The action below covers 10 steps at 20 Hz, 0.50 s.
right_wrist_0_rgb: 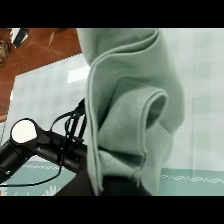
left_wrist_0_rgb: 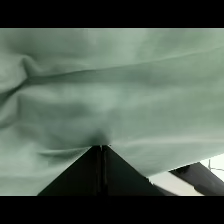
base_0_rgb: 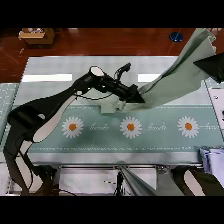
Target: Fold the shirts.
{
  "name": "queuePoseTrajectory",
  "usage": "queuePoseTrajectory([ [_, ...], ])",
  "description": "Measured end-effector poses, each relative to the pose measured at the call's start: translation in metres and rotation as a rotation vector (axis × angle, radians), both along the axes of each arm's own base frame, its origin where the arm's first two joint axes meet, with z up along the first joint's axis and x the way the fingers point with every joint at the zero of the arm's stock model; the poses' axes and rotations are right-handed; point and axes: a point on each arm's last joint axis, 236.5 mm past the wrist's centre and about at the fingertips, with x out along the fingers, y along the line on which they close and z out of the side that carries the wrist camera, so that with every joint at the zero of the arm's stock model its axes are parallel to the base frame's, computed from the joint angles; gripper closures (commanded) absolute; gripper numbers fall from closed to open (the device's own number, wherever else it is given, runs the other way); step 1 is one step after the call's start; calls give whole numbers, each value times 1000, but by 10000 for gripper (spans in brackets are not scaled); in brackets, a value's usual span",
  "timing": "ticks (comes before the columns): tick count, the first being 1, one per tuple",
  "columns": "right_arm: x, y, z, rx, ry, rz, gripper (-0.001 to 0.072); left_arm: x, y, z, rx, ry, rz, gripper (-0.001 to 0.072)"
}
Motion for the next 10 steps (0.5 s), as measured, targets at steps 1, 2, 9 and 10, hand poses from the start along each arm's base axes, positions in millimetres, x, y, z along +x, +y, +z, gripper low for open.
queuePoseTrajectory([
  [1, -1, 1, 0, 0, 1, 2, 689, -4, -8, -1, 0, 0, 1, 690],
  [2, -2, 1, 0, 2, 3, 2, 689, -9, -17, -3, -3, 2, 7, 690],
  [9, -9, -7, -14, -61, 52, -2, 689, -1, -31, 1, -34, 17, 71, 695],
  [10, -11, -10, -19, -79, 67, -4, 689, 14, -21, 6, -37, 5, 100, 696],
])
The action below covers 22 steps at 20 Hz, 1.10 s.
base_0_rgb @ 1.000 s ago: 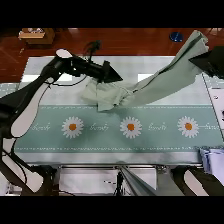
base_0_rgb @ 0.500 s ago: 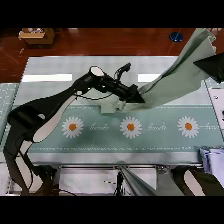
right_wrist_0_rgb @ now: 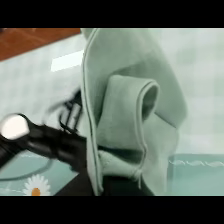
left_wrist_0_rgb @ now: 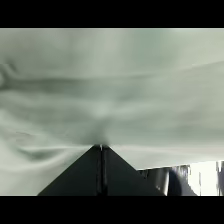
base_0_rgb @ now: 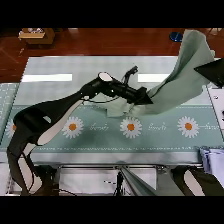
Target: Fold the shirts.
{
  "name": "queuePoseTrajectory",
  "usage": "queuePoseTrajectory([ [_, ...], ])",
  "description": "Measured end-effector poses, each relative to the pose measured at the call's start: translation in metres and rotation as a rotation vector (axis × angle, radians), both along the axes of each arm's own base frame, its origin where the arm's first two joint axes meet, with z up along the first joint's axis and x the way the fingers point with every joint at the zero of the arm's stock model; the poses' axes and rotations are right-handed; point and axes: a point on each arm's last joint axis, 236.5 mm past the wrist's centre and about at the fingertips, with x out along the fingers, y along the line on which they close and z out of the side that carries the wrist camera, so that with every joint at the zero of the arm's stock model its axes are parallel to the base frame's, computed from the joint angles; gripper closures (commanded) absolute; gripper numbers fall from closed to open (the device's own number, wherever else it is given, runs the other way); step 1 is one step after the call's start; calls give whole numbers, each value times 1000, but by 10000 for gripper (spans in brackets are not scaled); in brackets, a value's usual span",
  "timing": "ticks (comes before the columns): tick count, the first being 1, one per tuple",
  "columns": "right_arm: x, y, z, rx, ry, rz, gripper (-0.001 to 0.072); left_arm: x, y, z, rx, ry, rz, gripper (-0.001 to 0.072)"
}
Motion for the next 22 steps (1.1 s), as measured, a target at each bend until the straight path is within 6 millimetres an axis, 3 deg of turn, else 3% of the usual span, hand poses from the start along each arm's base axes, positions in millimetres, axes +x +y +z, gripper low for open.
queuePoseTrajectory([
  [3, -3, -9, -10, -51, 28, -12, 689, 43, 59, 15, 60, -79, 54, 695],
  [7, 1, -11, -15, -58, 40, -10, 689, 101, 185, 45, 254, -247, 183, 694],
  [11, 18, 10, -15, -16, 16, 47, 689, 128, 325, 96, 438, -385, 380, 693],
  [14, 36, 49, -26, 9, 14, 135, 689, 125, 398, 133, 512, -441, 512, 693],
  [16, 52, 85, -39, 30, 18, 184, 689, 118, 430, 151, 546, -466, 577, 693],
  [18, 68, 119, -54, 52, 17, 214, 689, 109, 447, 164, 566, -482, 606, 693],
  [22, 101, 186, -99, 94, 31, 215, 689, 96, 454, 176, 582, -502, 609, 692],
])
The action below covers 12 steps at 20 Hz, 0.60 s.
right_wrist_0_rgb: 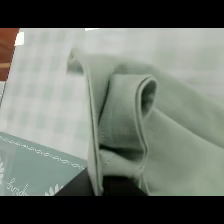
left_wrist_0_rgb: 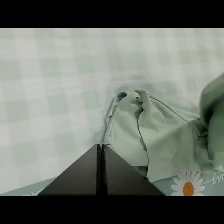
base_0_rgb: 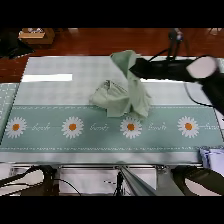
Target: Fold the shirts.
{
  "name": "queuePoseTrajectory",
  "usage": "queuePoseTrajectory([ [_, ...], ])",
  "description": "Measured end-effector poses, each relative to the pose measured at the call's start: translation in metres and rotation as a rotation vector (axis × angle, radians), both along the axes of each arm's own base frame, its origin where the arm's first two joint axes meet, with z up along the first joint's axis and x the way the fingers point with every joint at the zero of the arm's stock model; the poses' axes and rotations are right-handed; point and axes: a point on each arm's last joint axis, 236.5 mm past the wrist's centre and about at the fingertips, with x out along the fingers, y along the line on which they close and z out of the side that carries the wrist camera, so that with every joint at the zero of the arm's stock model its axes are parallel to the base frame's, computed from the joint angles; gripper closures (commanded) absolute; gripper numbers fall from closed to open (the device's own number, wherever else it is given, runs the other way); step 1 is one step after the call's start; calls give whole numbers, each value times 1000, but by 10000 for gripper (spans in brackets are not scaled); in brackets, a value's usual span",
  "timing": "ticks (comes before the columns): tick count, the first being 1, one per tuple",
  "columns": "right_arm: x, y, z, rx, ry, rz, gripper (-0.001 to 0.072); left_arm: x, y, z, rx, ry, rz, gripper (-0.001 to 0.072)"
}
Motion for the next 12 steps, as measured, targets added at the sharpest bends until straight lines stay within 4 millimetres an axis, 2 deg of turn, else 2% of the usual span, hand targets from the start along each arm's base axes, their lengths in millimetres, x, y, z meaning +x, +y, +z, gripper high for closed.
queuePoseTrajectory([
  [3, 12, 41, -37, 28, 33, -10, 689, -6, -2, 2, 9, 5, -16, 692],
  [6, 12, 74, -69, 39, 62, -10, 687, -10, -5, 2, 12, 10, -29, 692],
  [7, 11, 82, -78, 43, 72, -11, 653, -10, -5, 2, 13, 11, -31, 692],
  [9, 8, 98, -89, 62, 91, -15, 338, -11, -6, 2, 14, 10, -34, 692],
  [10, 8, 103, -92, 71, 93, -20, 277, -11, -6, 2, 14, 10, -34, 692],
  [12, 9, 107, -92, 83, 87, -31, 277, -12, -6, 2, 15, 15, -38, 692],
])
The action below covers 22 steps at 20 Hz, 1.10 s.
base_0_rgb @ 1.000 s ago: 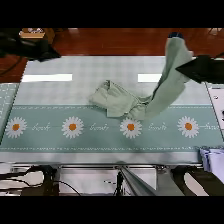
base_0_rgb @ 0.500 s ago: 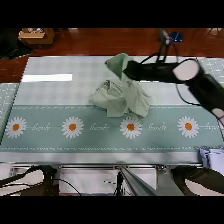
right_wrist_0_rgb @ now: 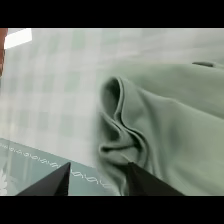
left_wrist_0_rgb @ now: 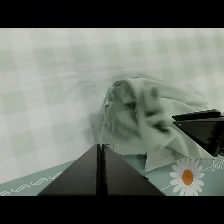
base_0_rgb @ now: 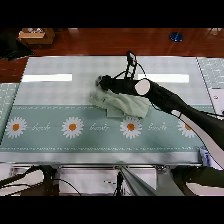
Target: Fold the shirts.
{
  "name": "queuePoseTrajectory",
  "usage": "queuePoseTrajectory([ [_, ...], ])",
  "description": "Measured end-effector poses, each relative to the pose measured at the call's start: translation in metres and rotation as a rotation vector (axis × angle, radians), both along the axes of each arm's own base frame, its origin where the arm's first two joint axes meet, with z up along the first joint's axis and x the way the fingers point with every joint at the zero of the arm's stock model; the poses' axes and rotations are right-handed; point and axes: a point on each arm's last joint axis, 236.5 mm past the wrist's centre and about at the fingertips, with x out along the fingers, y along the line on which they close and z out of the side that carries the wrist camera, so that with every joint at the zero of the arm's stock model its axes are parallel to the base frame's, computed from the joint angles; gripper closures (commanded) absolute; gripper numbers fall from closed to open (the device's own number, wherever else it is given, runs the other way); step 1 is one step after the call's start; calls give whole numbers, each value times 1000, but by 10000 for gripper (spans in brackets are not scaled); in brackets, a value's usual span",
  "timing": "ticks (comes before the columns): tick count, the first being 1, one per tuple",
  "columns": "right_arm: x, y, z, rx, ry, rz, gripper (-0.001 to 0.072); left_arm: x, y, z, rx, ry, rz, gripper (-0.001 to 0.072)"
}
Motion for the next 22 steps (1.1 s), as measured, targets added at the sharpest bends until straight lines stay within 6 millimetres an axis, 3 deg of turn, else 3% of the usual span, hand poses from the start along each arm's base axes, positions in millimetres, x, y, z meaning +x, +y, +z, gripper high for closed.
queuePoseTrajectory([
  [2, 4, -5, 11, 15, -18, -16, 278, 0, 0, 0, 0, 1, -1, 692],
  [4, 12, -22, 33, 18, -58, -32, 283, -1, 0, 0, 0, 2, -2, 691],
  [7, 15, -81, 63, -93, -117, -14, 284, -1, 0, -1, 0, 5, -3, 690],
  [9, 3, -147, 60, -286, -87, 4, 292, -1, 0, -1, 0, 5, -3, 687],
  [10, -7, -192, 50, -424, -35, 0, 290, -1, 0, -1, 0, 5, -3, 687],
  [12, -35, -283, 26, -664, 112, -48, 188, -1, 0, -1, 4, 2, -8, 646],
  [14, -67, -342, 3, -741, 273, -115, 178, -2, 0, -1, 8, 1, -15, 646],
  [16, -90, -351, -25, -633, 390, -160, 177, -4, -1, -3, 11, 8, -27, 646],
  [18, -96, -327, -48, -438, 430, -186, 157, -6, -2, -3, 12, 12, -32, 646],
  [19, -94, -313, -57, -335, 434, -208, 125, -6, -2, -3, 13, 12, -33, 646],
  [22, -87, -278, -81, -116, 463, -260, 126, -7, -2, -4, 13, 16, -37, 646],
])
